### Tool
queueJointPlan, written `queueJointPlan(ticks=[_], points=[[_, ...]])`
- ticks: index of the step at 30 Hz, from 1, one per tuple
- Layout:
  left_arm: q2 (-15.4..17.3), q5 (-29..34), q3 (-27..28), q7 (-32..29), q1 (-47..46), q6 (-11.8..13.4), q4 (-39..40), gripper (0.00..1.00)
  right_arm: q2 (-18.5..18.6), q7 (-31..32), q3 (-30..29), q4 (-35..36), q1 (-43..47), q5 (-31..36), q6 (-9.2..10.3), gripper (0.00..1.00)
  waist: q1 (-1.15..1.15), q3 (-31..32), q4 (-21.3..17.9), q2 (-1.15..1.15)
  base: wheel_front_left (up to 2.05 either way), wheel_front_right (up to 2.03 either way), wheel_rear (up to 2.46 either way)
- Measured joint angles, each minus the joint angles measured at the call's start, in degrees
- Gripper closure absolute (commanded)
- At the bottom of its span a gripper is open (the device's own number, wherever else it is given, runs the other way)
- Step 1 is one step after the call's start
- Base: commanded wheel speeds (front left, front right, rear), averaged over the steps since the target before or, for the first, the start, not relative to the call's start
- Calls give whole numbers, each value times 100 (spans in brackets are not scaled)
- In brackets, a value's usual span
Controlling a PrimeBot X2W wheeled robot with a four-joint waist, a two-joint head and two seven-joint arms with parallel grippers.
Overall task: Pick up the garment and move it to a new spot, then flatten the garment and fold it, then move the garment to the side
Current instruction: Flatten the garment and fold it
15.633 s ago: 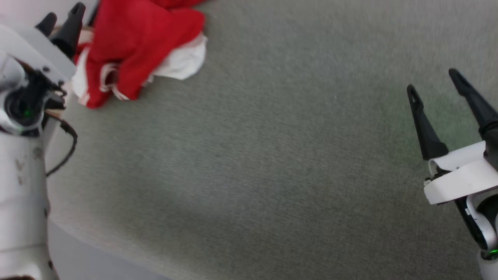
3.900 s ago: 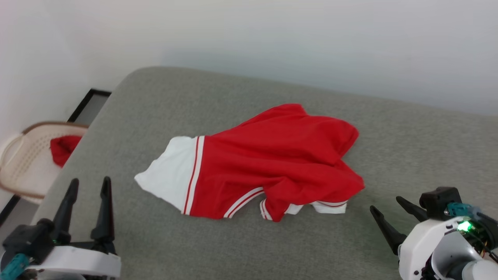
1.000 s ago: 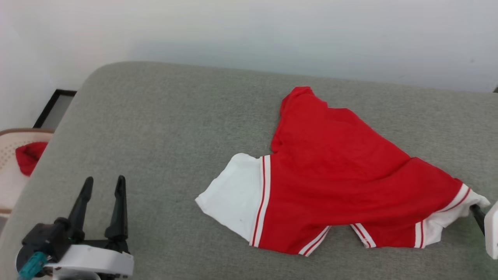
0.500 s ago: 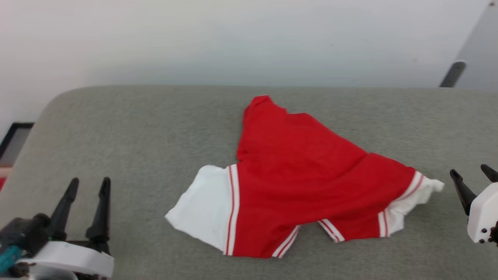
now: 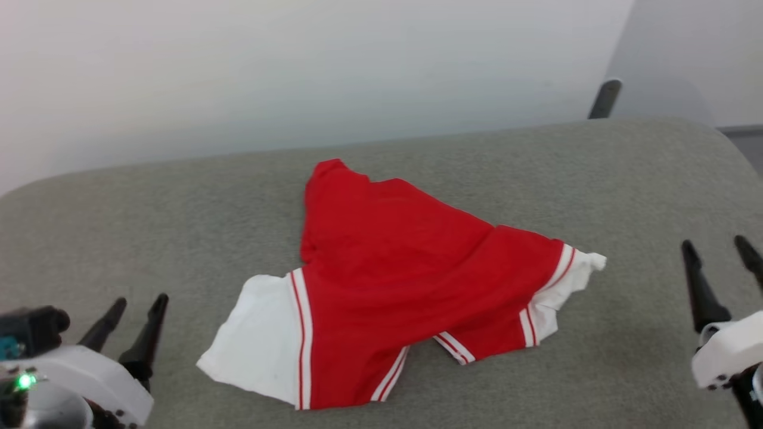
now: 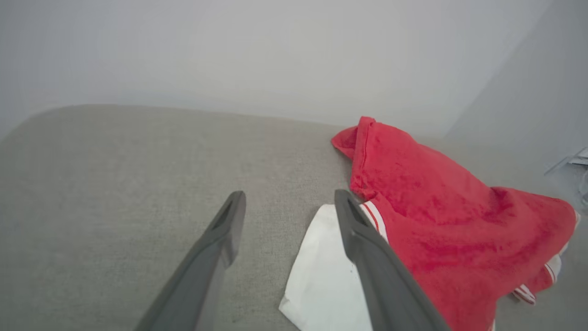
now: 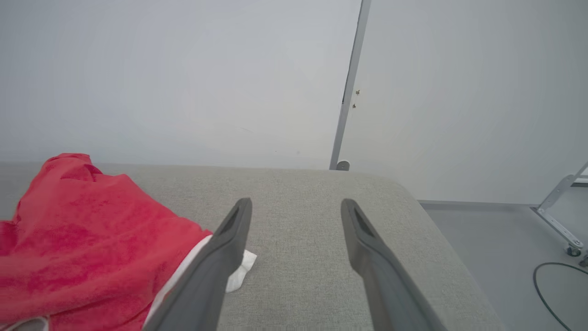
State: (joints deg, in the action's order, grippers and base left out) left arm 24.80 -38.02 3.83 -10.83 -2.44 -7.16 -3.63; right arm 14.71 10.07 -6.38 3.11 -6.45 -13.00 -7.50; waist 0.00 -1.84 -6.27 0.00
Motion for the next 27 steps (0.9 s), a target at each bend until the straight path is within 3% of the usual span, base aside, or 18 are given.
queueJointPlan(ticks=[4,14,17,27], points=[[183,-469,38,-965,-193,118,-231,0,-193,37,-31,229,130,34,0,0,0,-46,-158,0,0,0,0],[560,-1158,-174,-3392,-662,942,-904,0,-330,134,-88,460,162,25,0,0,0,-217,-348,0,0,0,0],[610,-1177,-264,-3699,-821,1066,-948,0,-323,155,-111,461,161,29,0,0,0,-275,-361,0,0,0,0],[627,-991,-737,-4017,-1190,1007,-1356,0,-322,221,-113,545,119,19,0,0,0,-475,-373,0,0,0,0]])
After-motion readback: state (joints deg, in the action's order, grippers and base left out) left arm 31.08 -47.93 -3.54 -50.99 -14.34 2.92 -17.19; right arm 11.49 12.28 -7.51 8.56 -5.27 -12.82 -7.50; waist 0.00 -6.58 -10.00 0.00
